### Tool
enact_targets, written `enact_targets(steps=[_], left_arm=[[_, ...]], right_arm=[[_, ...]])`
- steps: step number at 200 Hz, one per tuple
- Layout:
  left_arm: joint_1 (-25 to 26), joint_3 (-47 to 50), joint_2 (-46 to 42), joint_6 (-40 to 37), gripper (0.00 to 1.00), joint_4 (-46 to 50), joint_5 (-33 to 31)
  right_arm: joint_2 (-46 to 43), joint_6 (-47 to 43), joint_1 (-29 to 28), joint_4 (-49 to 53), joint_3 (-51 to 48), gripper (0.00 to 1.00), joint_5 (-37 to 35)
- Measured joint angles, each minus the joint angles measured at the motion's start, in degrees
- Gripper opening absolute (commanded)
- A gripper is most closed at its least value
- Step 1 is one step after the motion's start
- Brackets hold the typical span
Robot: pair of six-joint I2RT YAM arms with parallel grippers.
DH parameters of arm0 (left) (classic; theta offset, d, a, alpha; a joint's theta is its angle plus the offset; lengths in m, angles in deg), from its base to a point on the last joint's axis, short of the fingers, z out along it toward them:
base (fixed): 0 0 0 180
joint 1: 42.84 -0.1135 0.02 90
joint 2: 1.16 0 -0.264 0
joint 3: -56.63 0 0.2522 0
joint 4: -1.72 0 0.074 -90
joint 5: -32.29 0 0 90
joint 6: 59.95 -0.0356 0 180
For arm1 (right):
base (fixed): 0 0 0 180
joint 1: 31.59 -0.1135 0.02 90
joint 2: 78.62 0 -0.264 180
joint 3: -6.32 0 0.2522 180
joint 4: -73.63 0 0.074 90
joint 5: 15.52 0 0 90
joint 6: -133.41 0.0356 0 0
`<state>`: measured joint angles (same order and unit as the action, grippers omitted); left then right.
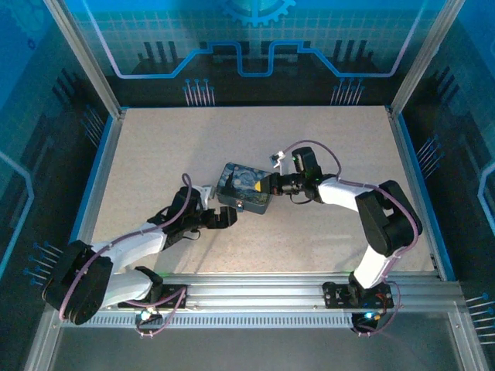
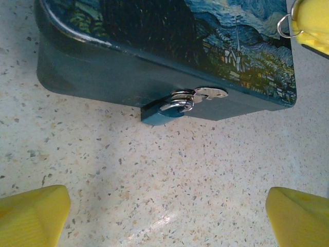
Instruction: Unlock a padlock with a key
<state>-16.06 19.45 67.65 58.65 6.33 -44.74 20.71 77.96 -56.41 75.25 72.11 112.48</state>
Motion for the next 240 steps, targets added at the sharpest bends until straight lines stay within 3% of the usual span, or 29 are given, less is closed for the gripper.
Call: enact_targets(steps=[45, 133, 240], left_arm=[[0.0, 0.0, 2.6, -0.2, 0.95, -3.1, 0.4], [0.0, 0.0, 11.7, -2.9, 0.78, -12.2, 0.4], [1.2, 0.0, 15.5, -6.3, 0.72, -18.1, -1.1]], right_arm=[[1.8, 0.0, 0.0, -0.6, 0.4, 0.01, 0.3], [1.9, 0.0, 0.0, -4.8, -1.5, 0.01, 0.7], [1.9, 0.0, 0.0, -5.1, -1.7, 0.01, 0.8]])
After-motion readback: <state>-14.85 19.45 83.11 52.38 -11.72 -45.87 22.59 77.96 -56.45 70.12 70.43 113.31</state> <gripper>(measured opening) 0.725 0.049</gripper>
